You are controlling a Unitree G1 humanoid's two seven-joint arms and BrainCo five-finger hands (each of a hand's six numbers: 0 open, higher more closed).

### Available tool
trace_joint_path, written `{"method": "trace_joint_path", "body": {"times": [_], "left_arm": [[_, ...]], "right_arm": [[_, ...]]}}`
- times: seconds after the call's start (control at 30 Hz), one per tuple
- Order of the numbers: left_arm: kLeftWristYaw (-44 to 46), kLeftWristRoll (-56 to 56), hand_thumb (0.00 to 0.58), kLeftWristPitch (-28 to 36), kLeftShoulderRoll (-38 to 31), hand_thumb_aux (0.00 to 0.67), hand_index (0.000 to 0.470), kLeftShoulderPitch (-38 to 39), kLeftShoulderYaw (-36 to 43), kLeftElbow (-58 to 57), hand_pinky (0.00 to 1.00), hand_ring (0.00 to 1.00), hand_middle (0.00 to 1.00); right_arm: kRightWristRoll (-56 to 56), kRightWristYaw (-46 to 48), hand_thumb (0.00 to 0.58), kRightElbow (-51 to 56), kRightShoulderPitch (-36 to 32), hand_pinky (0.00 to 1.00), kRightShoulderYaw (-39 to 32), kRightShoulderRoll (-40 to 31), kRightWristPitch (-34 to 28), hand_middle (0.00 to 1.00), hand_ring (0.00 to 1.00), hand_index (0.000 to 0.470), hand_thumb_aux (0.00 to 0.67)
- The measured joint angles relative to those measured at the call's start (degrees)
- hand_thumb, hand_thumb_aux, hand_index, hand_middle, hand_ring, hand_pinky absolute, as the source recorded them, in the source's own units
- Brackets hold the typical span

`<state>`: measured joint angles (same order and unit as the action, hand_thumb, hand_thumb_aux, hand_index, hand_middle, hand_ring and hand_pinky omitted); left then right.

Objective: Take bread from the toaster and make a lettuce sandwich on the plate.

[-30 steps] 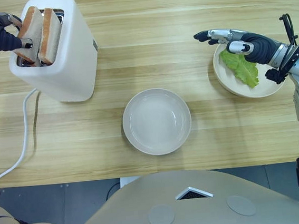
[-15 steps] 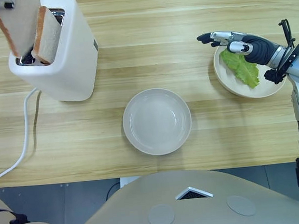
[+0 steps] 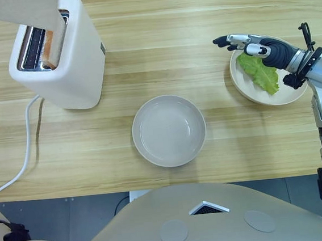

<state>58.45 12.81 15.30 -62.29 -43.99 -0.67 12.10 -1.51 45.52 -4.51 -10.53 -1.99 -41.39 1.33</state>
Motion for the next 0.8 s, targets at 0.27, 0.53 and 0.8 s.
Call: {"method": "trace_joint_path", "body": {"times": [0.27, 0.53, 0.8], "left_arm": [[7.51, -18.20, 0.580, 3.75, 10.19, 0.670, 0.470, -1.80, 3.59, 1.88, 0.00, 0.00, 0.00], [8.00, -22.29, 0.580, 8.76, 27.11, 0.670, 0.470, 3.89, 19.60, -6.81, 0.00, 0.00, 0.00], [9.69, -20.76, 0.580, 9.52, 31.75, 0.670, 0.470, 8.05, 27.45, -13.75, 0.00, 0.00, 0.00]], "right_arm": [[0.39, -0.20, 0.000, 0.46, -0.62, 0.00, -0.04, 0.57, 0.30, 0.00, 0.00, 0.000, 0.000], [-0.87, -2.40, 0.000, 2.09, -4.47, 0.00, 8.38, -2.93, -1.37, 0.00, 0.00, 0.000, 0.000], [-0.72, -2.91, 0.000, 4.35, -7.10, 0.00, 9.04, -3.15, -1.42, 0.00, 0.00, 0.000, 0.000]]}}
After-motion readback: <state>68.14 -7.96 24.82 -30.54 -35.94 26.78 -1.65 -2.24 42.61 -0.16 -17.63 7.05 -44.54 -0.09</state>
